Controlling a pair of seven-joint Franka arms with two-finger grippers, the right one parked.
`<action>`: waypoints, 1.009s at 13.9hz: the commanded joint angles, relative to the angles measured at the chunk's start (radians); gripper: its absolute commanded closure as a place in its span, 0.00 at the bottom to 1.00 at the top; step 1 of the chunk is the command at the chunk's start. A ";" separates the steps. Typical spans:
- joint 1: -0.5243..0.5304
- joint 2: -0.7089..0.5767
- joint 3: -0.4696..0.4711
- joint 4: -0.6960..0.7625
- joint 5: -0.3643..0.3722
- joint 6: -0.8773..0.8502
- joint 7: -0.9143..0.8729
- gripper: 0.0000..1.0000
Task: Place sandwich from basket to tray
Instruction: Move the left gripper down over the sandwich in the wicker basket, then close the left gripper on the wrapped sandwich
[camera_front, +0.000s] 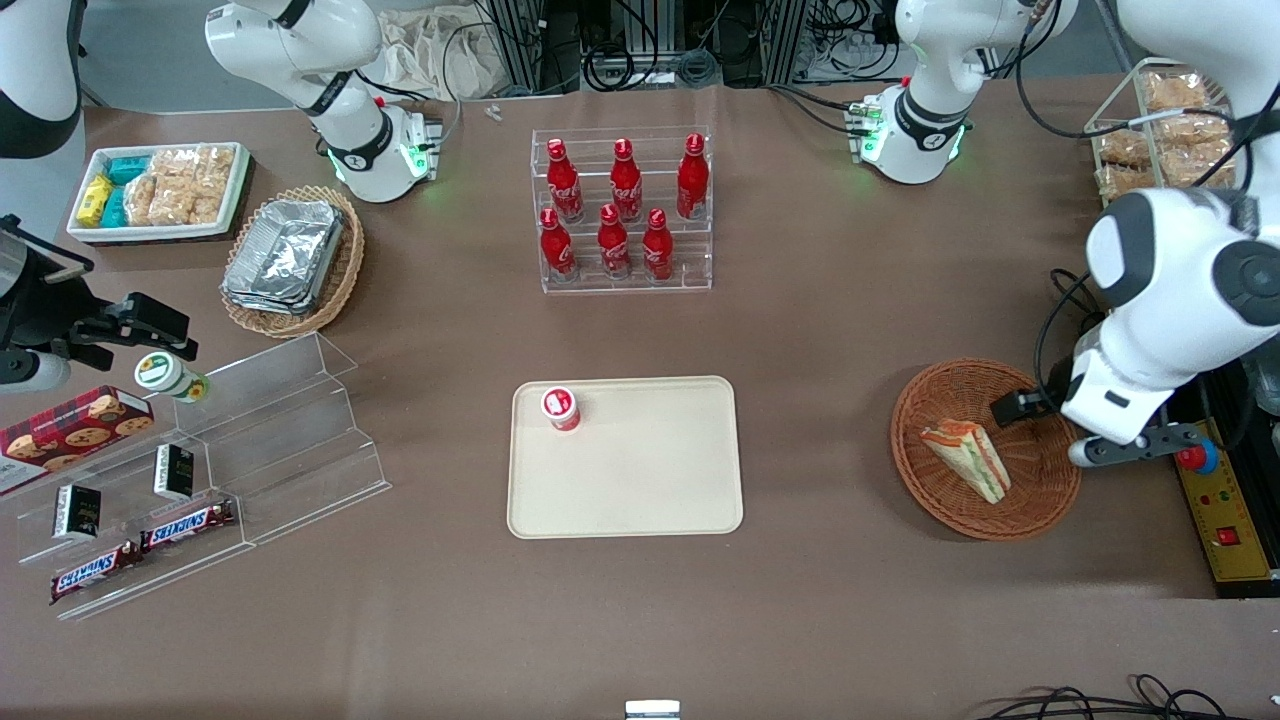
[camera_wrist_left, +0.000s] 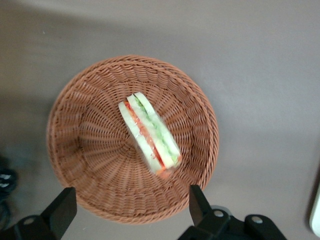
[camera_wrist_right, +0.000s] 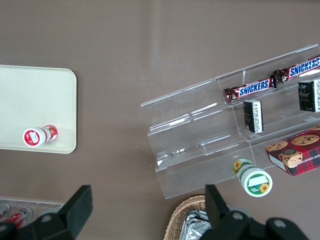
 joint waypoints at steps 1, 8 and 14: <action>-0.005 0.051 0.000 -0.003 -0.001 0.061 -0.143 0.00; -0.010 0.173 -0.004 -0.003 0.006 0.190 -0.473 0.00; -0.010 0.210 -0.004 -0.086 0.013 0.323 -0.499 0.00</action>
